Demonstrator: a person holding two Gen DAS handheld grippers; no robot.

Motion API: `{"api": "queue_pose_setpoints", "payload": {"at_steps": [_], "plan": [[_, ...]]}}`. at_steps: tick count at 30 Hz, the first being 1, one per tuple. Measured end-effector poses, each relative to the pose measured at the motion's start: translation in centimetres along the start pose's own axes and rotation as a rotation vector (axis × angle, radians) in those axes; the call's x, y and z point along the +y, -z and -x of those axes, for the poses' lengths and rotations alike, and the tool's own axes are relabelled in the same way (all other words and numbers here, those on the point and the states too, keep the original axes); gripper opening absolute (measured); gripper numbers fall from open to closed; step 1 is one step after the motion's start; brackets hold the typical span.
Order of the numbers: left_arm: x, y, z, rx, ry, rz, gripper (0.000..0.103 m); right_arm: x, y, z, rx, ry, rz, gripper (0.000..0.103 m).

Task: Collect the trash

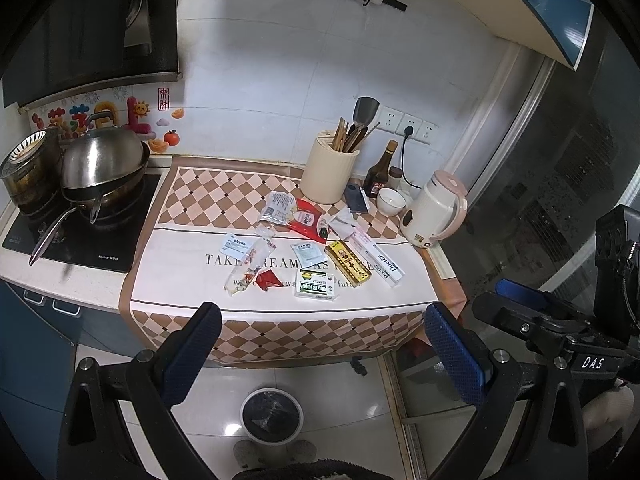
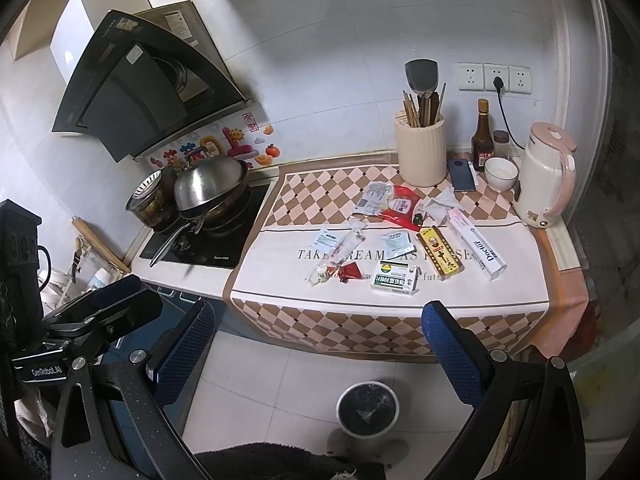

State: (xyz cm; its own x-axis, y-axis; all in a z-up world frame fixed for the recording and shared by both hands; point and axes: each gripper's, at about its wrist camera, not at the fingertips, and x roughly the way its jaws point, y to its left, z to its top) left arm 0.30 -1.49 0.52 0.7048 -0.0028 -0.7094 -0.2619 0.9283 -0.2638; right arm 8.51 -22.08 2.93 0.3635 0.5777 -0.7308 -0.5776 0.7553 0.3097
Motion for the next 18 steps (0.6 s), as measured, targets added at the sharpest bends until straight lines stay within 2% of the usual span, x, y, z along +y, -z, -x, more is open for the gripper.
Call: {"api": "queue_pose_setpoints", "payload": {"at_steps": [13,15,18], "plan": [[0.2,0.1,-0.3,0.031,0.004,0.013,0.103,0.2,0.9,0.3,-0.002,-0.013,-0.005,0.103],[0.2,-0.1,-0.6,0.033,-0.041,0.008,0.103,0.1,0.8,0.2,-0.005,-0.007,-0.015,0.103],[0.5,-0.7,-2.3,-0.004,-0.212,-0.051,0.103,-0.4,0.6,-0.3,-0.027,0.031,-0.068,0.103]]}}
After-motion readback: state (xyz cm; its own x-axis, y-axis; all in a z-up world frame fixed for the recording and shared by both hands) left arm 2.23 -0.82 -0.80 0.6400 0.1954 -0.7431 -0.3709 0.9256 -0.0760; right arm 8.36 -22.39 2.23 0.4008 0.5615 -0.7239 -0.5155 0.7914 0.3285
